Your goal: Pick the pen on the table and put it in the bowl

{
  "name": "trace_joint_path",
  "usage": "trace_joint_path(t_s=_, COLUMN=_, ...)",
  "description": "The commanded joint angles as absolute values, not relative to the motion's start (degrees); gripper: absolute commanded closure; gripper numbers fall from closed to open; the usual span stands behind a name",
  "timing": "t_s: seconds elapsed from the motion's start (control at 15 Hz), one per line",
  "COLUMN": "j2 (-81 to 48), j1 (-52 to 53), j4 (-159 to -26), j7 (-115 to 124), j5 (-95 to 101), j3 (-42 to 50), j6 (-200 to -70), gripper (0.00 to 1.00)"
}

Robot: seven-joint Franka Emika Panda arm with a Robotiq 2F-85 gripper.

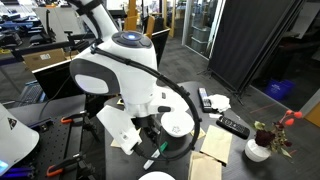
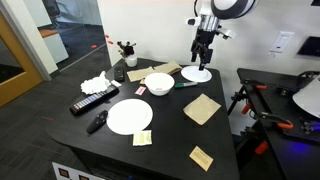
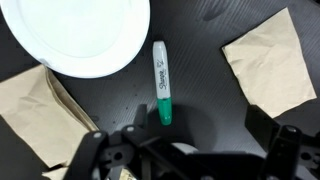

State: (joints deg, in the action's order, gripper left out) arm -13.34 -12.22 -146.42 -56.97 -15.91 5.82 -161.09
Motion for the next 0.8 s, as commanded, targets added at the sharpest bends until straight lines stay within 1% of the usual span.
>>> trace_joint_path(t_s=0.0, j2=-17.4, j1=-15.6, j4=-144.3, j7=-56.9, j5=-15.5, j3=2.8, j6=-164.7, gripper=0.00)
trace_joint_path(t_s=0.4, j2=-23.6, j1=-18.0, j4=-141.9, j7=-54.7, j5=-12.4, j3=0.2, j6=-169.7, gripper=0.00)
trace_joint_path(t_s=0.73, j2=-29.0, j1=-18.6, j4=-139.6, j7=-49.3, j5=-6.4, j3=-0.2, j6=-174.4, gripper=0.00)
